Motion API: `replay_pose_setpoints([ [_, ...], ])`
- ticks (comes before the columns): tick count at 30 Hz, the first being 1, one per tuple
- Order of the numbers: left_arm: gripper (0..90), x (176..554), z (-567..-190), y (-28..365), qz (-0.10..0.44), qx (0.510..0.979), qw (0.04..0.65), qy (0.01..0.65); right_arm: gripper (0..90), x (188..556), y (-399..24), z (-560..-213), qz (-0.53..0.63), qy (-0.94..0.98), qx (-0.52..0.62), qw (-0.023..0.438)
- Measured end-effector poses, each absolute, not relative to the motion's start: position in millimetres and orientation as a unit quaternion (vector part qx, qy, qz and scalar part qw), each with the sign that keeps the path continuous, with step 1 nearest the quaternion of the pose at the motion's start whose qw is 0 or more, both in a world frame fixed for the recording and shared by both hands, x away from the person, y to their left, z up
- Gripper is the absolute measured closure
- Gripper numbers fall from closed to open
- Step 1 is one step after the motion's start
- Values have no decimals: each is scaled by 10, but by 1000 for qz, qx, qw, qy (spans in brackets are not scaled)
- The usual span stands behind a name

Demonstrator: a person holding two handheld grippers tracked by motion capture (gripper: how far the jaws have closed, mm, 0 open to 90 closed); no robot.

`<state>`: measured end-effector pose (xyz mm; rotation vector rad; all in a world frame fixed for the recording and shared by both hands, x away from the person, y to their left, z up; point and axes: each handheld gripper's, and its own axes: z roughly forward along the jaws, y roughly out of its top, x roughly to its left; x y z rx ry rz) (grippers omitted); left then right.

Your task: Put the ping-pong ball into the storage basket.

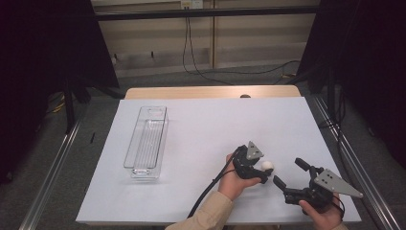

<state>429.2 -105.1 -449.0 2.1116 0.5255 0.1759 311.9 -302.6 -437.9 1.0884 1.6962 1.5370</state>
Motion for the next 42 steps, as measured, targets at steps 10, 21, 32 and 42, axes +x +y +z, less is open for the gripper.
replay_pose_setpoints([
  [10,303,4308,-4501,-1088,63,864,454,210,6,3120,-3025,-4379,580,637,410,299],
  [21,383,4320,-4540,-1123,58,866,449,211,6,3119,-3026,-4379,580,637,412,298],
  [32,508,4368,-4556,-1156,49,863,456,212,6,3116,-3035,-4379,579,639,410,298],
  [42,509,4380,-4522,-1099,39,862,454,222,6,3113,-3038,-4377,578,640,409,298],
])
